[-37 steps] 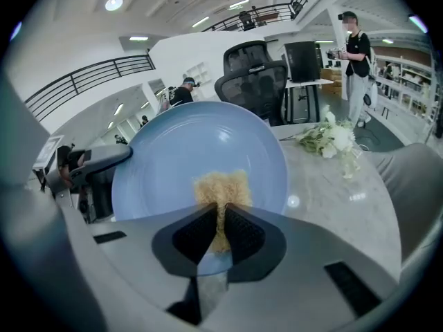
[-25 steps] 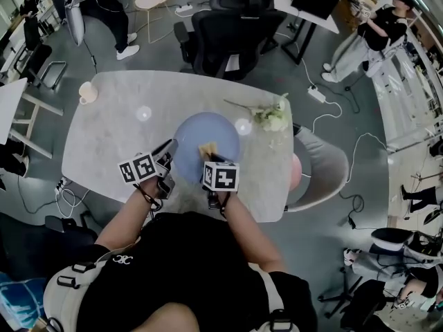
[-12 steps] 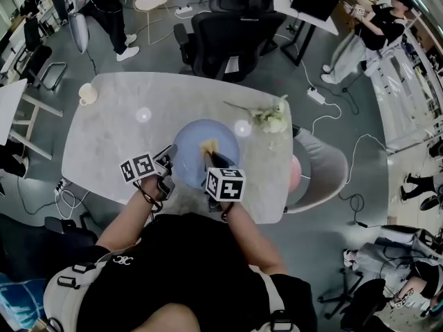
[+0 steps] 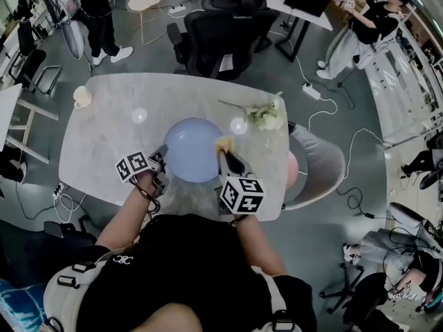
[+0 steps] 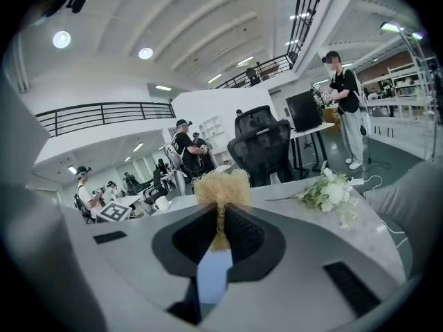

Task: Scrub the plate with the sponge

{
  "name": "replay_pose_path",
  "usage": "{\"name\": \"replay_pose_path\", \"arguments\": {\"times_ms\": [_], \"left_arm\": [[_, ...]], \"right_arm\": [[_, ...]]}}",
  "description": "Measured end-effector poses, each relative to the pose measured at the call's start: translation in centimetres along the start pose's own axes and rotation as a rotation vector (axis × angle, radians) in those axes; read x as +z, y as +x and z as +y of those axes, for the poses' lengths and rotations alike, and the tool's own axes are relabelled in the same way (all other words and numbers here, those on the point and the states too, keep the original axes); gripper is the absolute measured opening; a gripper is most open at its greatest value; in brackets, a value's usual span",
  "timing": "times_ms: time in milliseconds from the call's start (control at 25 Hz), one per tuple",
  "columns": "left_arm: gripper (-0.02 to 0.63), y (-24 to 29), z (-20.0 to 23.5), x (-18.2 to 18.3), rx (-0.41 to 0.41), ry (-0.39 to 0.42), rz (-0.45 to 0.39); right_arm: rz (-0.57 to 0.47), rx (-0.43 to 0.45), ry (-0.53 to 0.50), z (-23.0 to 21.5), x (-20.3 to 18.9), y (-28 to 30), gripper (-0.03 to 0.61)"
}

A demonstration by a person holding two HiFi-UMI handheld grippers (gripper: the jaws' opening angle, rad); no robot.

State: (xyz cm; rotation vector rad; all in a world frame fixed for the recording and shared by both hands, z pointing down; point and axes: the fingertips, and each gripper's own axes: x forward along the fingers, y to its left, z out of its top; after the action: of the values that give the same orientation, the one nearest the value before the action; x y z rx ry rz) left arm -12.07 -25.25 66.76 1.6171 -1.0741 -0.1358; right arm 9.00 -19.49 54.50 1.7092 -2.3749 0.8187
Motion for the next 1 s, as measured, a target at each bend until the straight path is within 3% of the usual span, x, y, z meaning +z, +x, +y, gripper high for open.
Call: {"name": "replay_pose_path", "arguments": {"times_ms": [320, 520, 720, 840, 1000], "left_arm": [[0.071, 1.6, 4.4, 0.4, 0.087, -0.066, -0.026], [0.072, 2.1, 7.3, 0.4, 0.129, -0.159, -0.059], [0.072, 2.4, 10.3, -0.7, 0.210, -0.199, -0.011], [0.072, 2.0, 11.9, -0.9, 0.276, -0.166, -0.004], [0.072, 1.3, 12.7, 0.3, 0.356, -0.028, -0.023]], "right_arm": [[-0.006, -0.054, 0.017, -1.7, -0.2, -1.8, 0.034], [0.006, -0.069, 0.026, -2.2, -0.6, -2.2, 0.034], [0.011, -0.068, 0.029, -2.1, -0.9, -2.0, 0.034], [0.020, -0.065, 0.028, -2.0, -1.1, -1.9, 0.034], [0.027, -0.061, 0.026, -1.9, -1.1, -1.9, 0.034]]}}
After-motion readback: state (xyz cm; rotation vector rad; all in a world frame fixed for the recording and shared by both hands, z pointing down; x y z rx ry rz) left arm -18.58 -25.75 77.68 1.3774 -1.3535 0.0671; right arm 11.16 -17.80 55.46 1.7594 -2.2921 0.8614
